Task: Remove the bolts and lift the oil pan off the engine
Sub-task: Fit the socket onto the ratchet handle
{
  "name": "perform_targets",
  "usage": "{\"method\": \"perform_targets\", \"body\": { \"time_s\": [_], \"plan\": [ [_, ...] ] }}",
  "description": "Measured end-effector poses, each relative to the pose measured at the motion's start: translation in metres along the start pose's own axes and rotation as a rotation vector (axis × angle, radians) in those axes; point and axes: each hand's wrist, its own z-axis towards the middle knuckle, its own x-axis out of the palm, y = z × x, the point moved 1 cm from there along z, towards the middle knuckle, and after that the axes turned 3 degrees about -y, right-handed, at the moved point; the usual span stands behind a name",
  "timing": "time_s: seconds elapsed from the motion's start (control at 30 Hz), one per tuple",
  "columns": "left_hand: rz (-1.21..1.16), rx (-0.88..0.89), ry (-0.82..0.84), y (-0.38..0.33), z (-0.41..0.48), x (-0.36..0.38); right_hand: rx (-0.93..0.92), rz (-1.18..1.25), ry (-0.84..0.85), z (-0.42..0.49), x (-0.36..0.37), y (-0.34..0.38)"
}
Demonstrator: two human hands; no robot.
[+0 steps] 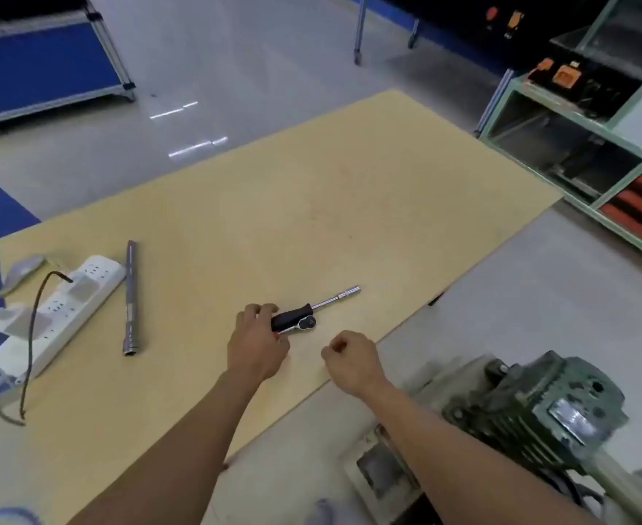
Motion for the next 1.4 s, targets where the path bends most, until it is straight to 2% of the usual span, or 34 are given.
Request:
{"method": "perform_targets", "body": {
  "time_s": [0.1,0.2,0.3,0.37,0.53,0.63,0.77,0.87,0.93,1.0,1.07,1.2,1.4],
  "plan": [
    [0.198,0.141,0.094,-0.003,0.030,0.005,0.112,-0.057,0.073,0.040,0.014,0.014],
    [0.316,0.211,0.226,-0.015,0.049,0.008,0.228,-0.039,0.036,0.058,0.024,0.026],
    [0.516,0.255,0.307,-0.031,0.059,0.009,0.314,0.151,0.000,0.066,0.027,0.034],
    [0.499,0.231,0.359,-0.040,0.065,0.010,0.354,0.303,0.021,0.072,0.029,0.039],
    [0.178,0.141,0.479,-0.038,0.065,0.008,0.414,0.513,0.113,0.061,0.029,0.050],
    [-0.084,0.119,0.456,-0.053,0.060,-0.013,0.385,0.632,0.046,0.048,0.014,0.056],
    [-0.402,0.272,0.381,-0.123,0.035,-0.068,0.165,0.907,-0.046,0.016,-0.048,0.082],
    [-0.602,0.381,0.434,-0.196,-0.003,-0.103,-0.067,1.045,-0.109,-0.033,-0.137,0.095],
    [-0.790,0.370,0.487,-0.246,-0.041,-0.119,-0.217,1.041,-0.212,-0.081,-0.205,0.091],
    [-1.029,0.256,0.568,-0.291,-0.089,-0.130,-0.323,0.961,-0.357,-0.142,-0.268,0.070],
    [-1.220,0.159,0.720,-0.331,-0.145,-0.132,-0.424,0.807,-0.482,-0.211,-0.316,0.035],
    [-1.402,0.050,1.046,-0.395,-0.270,-0.120,-0.449,0.568,-0.703,-0.341,-0.364,-0.047],
    [-1.547,-0.070,1.334,-0.462,-0.440,-0.077,-0.388,0.747,-0.820,-0.478,-0.404,-0.143]
  ]
}}
